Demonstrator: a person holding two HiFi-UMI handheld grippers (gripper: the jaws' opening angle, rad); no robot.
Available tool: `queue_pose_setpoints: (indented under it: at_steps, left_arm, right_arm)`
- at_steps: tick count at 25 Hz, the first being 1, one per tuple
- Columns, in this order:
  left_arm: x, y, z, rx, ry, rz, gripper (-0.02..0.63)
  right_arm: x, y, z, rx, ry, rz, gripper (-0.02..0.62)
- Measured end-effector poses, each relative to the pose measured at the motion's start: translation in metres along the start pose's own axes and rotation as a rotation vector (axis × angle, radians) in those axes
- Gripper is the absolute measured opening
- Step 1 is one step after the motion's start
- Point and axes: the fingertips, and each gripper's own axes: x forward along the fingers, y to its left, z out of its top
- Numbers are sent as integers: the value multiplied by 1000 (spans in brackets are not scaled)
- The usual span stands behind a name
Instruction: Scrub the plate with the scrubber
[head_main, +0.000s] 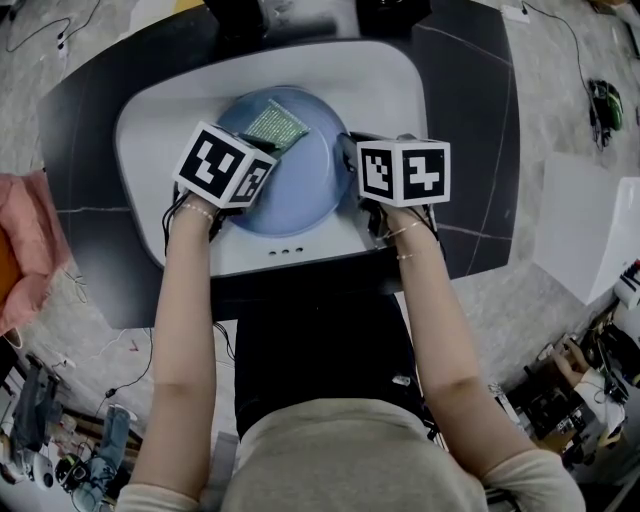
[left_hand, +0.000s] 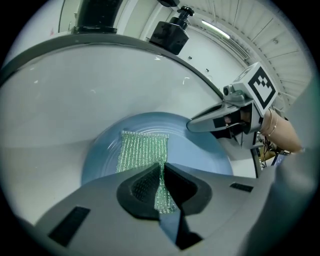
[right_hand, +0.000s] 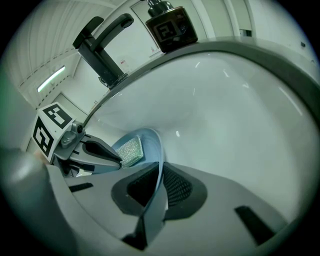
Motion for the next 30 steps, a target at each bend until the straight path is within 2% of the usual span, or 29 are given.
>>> queue_pose_setpoints:
  at_steps: [10, 24, 30]
  left_arm:
    - [-10, -4, -25, -3, 73, -16, 46]
    - [-15, -38, -53, 110, 202, -56, 46]
    - [-12, -49, -49, 166, 208, -61, 46]
  right_arm:
    - [-1, 0, 5, -2, -9, 3, 32]
    - [-3, 1, 12, -20, -14, -4, 29]
    - [-4, 0, 15, -22, -18, -10, 28]
